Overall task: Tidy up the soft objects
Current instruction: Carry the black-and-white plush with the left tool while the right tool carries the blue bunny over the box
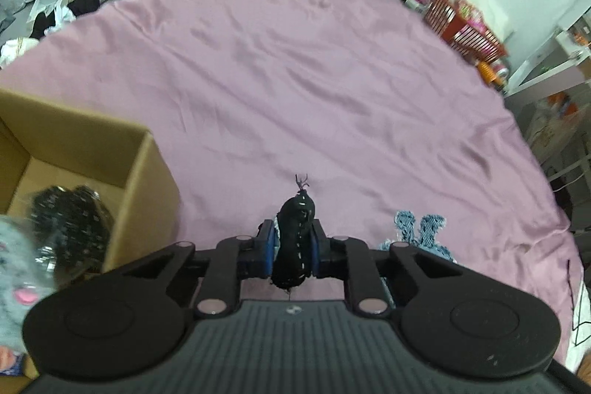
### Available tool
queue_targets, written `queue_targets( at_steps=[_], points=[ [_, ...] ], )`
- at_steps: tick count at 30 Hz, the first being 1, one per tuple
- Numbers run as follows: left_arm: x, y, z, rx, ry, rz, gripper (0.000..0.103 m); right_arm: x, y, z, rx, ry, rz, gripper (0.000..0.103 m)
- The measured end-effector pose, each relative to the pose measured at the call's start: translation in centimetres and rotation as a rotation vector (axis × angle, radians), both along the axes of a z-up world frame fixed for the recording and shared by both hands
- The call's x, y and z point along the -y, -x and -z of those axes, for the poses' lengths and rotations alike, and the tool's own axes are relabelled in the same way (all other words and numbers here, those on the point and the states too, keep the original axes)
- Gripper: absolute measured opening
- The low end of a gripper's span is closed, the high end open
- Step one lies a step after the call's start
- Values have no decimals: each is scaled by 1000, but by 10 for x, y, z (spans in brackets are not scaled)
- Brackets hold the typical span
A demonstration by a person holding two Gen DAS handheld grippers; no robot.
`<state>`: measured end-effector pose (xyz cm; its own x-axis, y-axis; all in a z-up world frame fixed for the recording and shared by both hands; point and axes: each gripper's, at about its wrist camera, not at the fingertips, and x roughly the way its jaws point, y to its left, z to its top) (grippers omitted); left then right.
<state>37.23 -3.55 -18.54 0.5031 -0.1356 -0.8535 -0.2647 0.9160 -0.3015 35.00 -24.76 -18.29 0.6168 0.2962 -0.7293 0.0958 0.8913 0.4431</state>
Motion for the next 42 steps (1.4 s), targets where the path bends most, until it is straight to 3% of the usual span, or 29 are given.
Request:
queue_targets(
  at_steps=[22, 34, 42],
  points=[
    [-73, 44, -72, 132, -7, -51, 18, -42, 27, -57, 198, 73, -123, 8],
    [-123, 62, -75, 133, -15, -115, 18, -80, 40, -74, 280, 81, -203, 8],
    [-147, 69, -68, 107, -18, -147, 21, -104, 45, -71, 266, 59, -261, 8]
  ],
)
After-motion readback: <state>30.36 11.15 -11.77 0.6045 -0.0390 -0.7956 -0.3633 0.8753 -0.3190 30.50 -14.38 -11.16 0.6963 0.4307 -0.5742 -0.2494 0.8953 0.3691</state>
